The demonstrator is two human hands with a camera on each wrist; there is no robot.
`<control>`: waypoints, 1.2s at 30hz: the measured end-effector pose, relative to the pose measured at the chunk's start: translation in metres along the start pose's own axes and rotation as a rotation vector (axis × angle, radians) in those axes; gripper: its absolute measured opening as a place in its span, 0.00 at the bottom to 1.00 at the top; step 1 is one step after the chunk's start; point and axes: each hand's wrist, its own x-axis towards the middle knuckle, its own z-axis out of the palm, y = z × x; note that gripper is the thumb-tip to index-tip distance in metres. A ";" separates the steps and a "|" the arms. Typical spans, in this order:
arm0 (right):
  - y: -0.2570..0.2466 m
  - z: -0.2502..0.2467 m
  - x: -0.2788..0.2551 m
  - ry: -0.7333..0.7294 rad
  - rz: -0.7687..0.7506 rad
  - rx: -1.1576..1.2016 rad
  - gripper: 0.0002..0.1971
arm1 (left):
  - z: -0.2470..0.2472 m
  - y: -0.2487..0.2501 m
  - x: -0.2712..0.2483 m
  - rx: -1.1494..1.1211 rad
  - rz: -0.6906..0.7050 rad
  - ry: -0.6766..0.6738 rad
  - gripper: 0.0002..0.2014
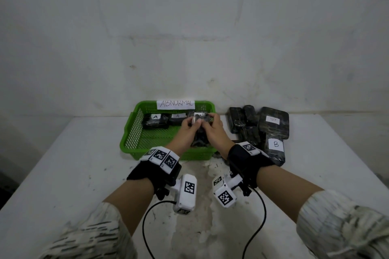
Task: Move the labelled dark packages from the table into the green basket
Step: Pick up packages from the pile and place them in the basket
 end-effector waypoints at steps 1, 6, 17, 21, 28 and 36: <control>-0.001 0.002 -0.001 0.013 -0.035 -0.028 0.19 | 0.001 0.001 0.001 0.015 0.008 0.013 0.26; 0.002 0.005 -0.003 0.039 -0.108 -0.161 0.16 | 0.004 0.002 0.004 0.130 0.032 0.031 0.25; 0.002 -0.002 -0.009 -0.078 -0.035 -0.116 0.32 | 0.001 0.004 0.000 0.024 -0.008 -0.029 0.27; -0.005 -0.005 -0.015 -0.156 0.002 -0.039 0.38 | -0.002 0.000 0.004 0.033 -0.002 0.016 0.25; -0.001 -0.006 -0.009 -0.172 0.003 0.028 0.40 | -0.006 -0.003 0.005 -0.004 -0.007 -0.002 0.23; 0.002 -0.005 0.001 -0.015 0.127 0.322 0.27 | -0.010 0.003 0.007 -0.179 -0.043 0.125 0.22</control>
